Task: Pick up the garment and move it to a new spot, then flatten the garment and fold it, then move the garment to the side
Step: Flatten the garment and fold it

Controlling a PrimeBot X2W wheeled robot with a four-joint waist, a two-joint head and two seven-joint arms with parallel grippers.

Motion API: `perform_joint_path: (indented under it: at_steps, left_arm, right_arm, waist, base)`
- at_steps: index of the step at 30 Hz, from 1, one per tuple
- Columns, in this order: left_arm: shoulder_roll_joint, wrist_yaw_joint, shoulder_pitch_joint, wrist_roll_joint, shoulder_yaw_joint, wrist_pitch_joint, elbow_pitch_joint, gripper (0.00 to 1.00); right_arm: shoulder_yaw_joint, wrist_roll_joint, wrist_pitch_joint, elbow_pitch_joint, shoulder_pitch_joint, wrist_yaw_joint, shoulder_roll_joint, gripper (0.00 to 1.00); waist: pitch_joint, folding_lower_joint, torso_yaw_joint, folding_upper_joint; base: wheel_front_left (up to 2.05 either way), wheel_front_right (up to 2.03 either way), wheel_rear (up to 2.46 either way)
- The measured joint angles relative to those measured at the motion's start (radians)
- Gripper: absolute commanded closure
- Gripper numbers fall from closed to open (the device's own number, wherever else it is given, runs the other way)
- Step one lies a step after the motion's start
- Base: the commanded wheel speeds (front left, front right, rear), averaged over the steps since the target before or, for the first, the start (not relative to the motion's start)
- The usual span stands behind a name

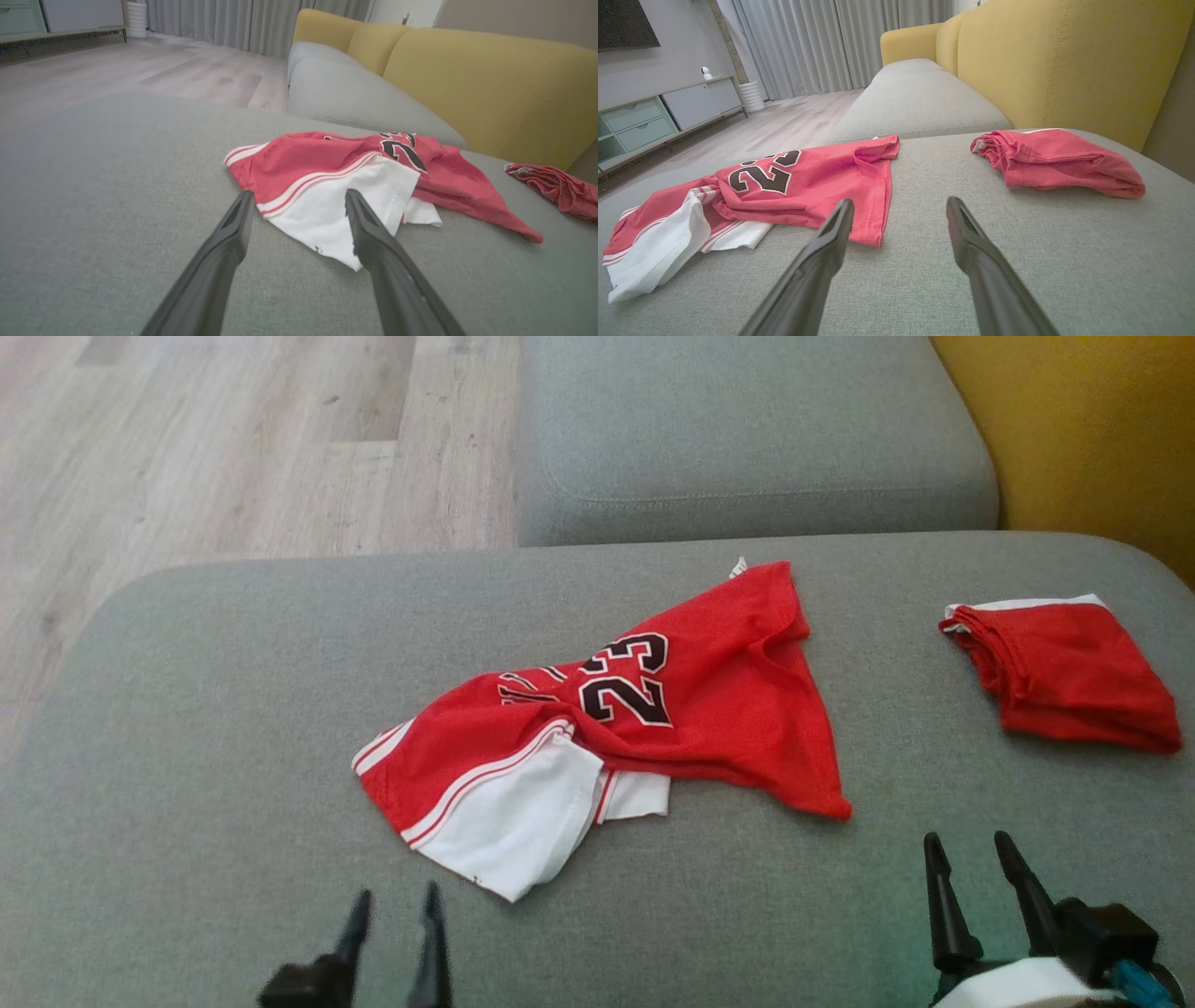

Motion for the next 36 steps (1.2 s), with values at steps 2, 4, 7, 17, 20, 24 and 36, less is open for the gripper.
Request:
perform_joint_path:
  at_steps: [2,4,7,17,20,24,36]
  left_arm:
    - [-0.002,-0.011,-0.008,0.000,-0.028,0.046,0.009,0.00]
    - [-0.013,-0.030,-0.028,-0.010,-0.056,0.086,0.033,0.00]
    - [-0.042,-0.057,-0.068,-0.036,-0.084,0.130,0.097,0.00]
    - [-0.117,-0.116,-0.185,-0.119,-0.082,0.149,0.335,0.00]
    - [-0.132,-0.133,-0.218,-0.144,-0.078,0.146,0.393,0.00]
    - [-0.143,-0.147,-0.260,-0.162,-0.076,0.123,0.446,0.00]
    - [-0.161,-0.164,-0.328,-0.194,-0.073,0.030,0.479,1.00]
  right_arm:
    - [0.000,-0.001,0.000,0.000,-0.004,0.000,0.000,0.00]
    - [0.000,-0.006,0.000,0.000,-0.010,0.000,0.000,0.00]
    - [0.005,-0.006,0.001,0.000,-0.028,0.000,0.000,0.00]
    - [0.018,-0.006,0.001,0.007,-0.043,0.000,0.000,0.00]
    - [0.018,-0.006,0.001,0.011,-0.059,0.000,0.000,0.00]
    - [0.018,-0.006,0.002,0.011,-0.079,0.000,0.000,0.00]
    - [0.030,-0.023,0.012,0.057,-0.129,0.000,0.000,0.00]
  waist:
    - [0.006,0.0000,-0.002,0.0000]
    - [0.013,0.0000,-0.004,0.0000]
    - [0.023,0.0001,-0.011,0.0000]
    - [0.053,0.0001,-0.059,0.0000]
    - [0.067,0.0001,-0.079,0.0000]
    - [0.087,0.0001,-0.103,0.0000]
    - [0.134,0.0001,-0.103,0.0000]
  base:
    - [0.00,0.00,0.00]
    - [0.00,0.00,0.00]
    - [0.00,0.00,0.00]
    - [0.00,0.00,0.00]
    - [0.00,0.00,0.00]
    - [0.00,0.00,0.00]
    - [0.00,0.00,0.00]
